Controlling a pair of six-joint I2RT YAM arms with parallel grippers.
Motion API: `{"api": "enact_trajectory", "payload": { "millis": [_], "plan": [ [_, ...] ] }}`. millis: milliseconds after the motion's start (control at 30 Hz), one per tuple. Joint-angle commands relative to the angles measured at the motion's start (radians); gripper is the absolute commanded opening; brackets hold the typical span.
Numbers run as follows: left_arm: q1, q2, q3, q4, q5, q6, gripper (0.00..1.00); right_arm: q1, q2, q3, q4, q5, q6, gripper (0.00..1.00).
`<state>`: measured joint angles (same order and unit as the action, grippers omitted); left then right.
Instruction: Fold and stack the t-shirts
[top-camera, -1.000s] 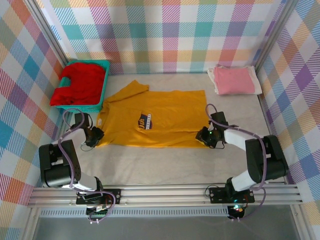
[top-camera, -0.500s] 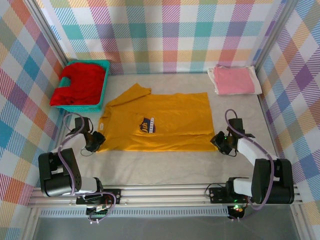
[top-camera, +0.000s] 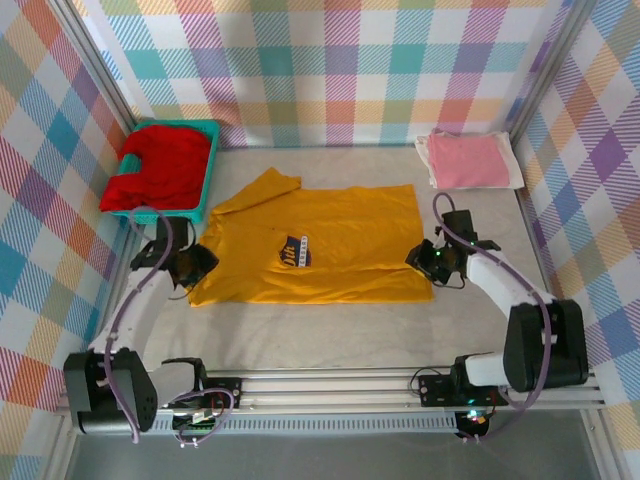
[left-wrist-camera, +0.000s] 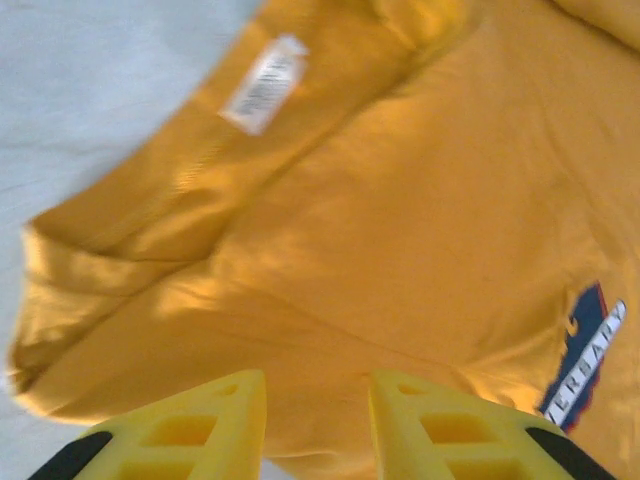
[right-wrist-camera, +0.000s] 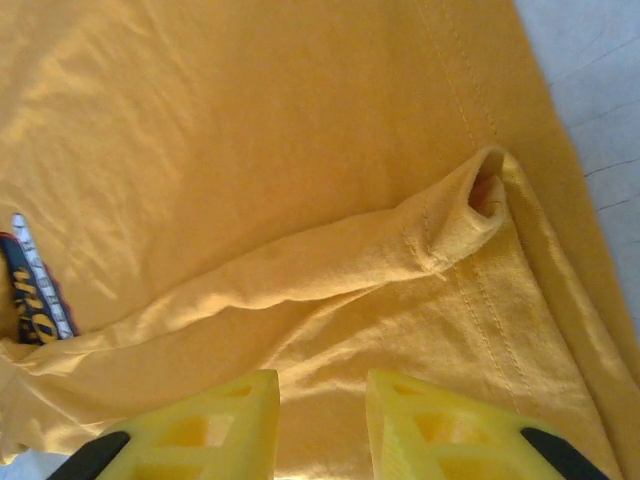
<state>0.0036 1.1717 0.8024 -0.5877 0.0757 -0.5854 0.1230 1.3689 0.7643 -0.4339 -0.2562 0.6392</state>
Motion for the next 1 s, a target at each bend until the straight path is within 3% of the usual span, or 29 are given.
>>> {"api": "enact_trajectory", "payload": {
  "millis": [0,167,467,567,700,967],
  "plan": [
    [-0.083,0.084,0.047,0.033,-0.007,0.014,0.33,0.011,0.057,0.042,0.027,-0.015,0.008,0.29],
    [-0.15,0.221,0.096,0.118,-0.02,0.007,0.33,0.018,0.121,0.092,0.069,0.015,0.028,0.32],
    [-0.156,0.393,0.224,0.158,-0.012,0.041,0.36,0.018,0.263,0.187,0.092,0.013,0.038,0.37],
    [-0.167,0.441,0.281,0.144,0.015,0.066,0.4,0.02,0.232,0.199,0.088,-0.002,0.045,0.39],
    [-0.27,0.531,0.399,0.038,-0.093,0.136,0.51,0.018,0.148,0.169,0.04,0.047,0.04,0.45],
    [-0.361,0.717,0.537,0.01,-0.146,0.158,0.53,0.002,0.063,0.092,-0.027,0.081,0.037,0.51]
  ]
}}
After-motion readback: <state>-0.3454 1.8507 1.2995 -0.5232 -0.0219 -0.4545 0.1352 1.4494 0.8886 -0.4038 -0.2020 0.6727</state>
